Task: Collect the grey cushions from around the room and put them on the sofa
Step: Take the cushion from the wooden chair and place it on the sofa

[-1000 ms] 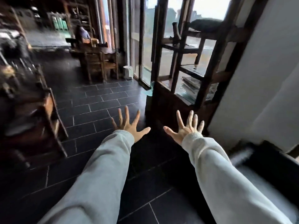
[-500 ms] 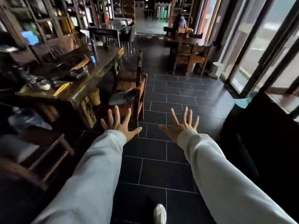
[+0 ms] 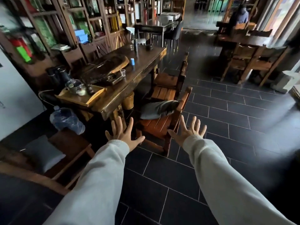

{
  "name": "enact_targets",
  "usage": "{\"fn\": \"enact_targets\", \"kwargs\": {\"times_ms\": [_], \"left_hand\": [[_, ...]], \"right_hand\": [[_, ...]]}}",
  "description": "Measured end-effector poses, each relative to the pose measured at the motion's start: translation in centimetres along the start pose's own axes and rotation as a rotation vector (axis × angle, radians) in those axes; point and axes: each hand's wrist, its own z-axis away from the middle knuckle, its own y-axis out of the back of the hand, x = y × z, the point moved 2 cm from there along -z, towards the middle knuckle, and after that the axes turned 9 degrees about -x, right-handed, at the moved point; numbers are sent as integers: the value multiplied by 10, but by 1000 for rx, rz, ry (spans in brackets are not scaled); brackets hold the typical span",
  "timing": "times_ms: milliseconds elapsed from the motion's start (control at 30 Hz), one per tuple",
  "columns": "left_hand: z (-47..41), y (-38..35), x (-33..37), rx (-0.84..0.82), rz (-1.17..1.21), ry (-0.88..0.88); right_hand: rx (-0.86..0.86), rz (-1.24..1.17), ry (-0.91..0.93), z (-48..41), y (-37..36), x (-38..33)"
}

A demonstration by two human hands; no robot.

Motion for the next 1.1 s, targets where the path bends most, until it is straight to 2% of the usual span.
{"fn": "enact_targets", "kwargs": {"times_ms": [200,367,633,867,1100], "left_hand": [[-108,3,-21,-94,75,54],[-219,16,-56,-183,10,87],[-368,76,-66,-248,-64,-61],[-465,93,-37,-358,-37,-117],[-555,69,3,-418,50,-98]], "right_hand": [[-49,88,13,-112,5,-52],[-61,63,-17,-196,11,-105],[-128,-41,-199,-296,37,-167],[-196,-56,-273,-373,48,-165],[-290,27,-317,-489,38,-134]]}}
